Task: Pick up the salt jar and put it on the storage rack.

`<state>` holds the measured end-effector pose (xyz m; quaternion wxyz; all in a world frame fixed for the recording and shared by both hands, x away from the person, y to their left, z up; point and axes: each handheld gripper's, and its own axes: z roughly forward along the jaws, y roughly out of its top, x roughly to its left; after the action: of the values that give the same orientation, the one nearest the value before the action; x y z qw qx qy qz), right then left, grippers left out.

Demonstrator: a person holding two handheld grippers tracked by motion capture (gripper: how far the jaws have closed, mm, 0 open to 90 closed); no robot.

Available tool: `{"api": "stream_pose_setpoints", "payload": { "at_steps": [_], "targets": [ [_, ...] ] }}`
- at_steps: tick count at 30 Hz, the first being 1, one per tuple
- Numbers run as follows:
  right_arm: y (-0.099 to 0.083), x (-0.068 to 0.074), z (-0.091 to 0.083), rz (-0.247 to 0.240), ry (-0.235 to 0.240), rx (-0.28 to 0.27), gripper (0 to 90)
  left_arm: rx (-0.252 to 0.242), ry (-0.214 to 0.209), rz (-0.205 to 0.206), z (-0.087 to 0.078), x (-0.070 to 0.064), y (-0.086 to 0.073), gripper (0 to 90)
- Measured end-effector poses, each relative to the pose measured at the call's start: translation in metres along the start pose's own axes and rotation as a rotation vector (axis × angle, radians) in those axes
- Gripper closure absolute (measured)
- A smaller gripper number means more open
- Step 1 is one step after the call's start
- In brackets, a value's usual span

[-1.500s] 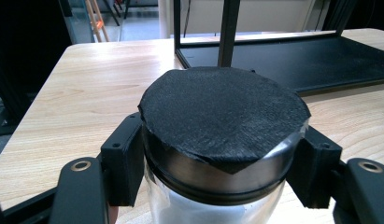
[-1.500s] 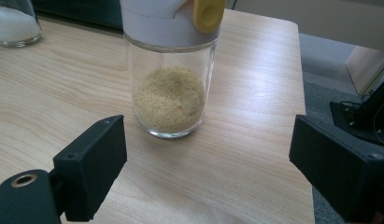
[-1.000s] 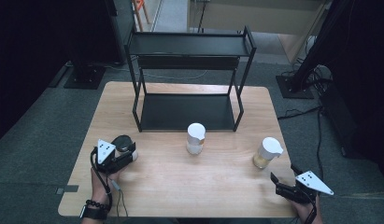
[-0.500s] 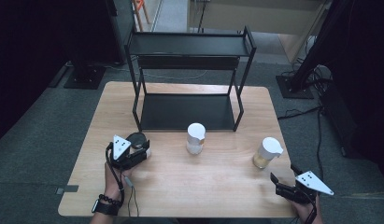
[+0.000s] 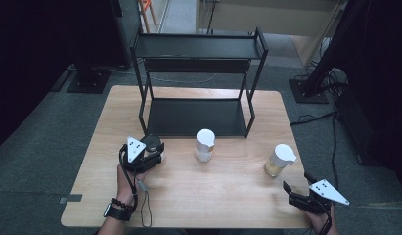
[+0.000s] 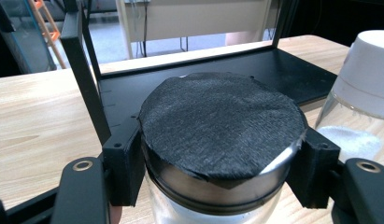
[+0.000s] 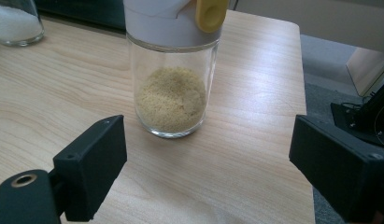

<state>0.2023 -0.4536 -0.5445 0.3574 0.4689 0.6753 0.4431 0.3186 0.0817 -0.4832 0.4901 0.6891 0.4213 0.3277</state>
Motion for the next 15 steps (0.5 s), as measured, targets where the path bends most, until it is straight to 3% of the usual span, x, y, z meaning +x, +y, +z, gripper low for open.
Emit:
{"api": "stream_pose_setpoints", "payload": {
  "at_steps": [15],
  "targets": [
    [0.0,0.0,0.0,0.002,0.002,0.0,11.0,-0.014,-0.021,0.005,0.018,-0.015,0.019,32.6]
  ]
}}
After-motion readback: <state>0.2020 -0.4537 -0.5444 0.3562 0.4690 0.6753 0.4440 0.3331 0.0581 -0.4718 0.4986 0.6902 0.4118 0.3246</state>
